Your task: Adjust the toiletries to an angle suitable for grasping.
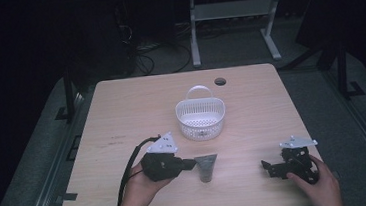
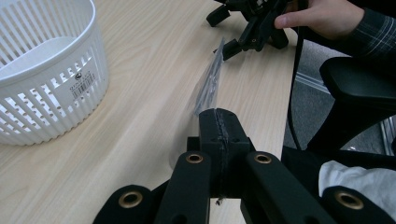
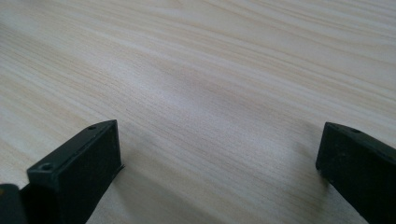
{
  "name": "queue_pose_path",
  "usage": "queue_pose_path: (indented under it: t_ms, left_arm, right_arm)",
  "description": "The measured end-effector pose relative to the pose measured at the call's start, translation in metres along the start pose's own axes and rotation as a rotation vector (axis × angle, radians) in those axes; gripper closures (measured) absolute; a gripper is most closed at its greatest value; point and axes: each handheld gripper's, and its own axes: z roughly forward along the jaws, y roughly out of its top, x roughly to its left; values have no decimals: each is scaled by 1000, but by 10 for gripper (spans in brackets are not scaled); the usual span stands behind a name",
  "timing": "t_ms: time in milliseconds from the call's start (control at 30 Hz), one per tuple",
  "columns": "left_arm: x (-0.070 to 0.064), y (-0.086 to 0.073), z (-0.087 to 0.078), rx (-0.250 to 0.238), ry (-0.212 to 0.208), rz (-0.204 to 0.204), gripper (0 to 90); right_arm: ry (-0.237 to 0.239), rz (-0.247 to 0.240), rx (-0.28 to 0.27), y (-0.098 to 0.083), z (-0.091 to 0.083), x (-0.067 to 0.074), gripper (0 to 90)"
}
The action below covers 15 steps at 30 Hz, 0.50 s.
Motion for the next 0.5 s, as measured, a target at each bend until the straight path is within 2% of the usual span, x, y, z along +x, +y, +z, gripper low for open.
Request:
queue_pose_path:
  t_ms: [500]
  left_arm:
    - [9,2,3,1,10,-5,895]
  right_arm:
    - [0,0,0,0,0,0,0]
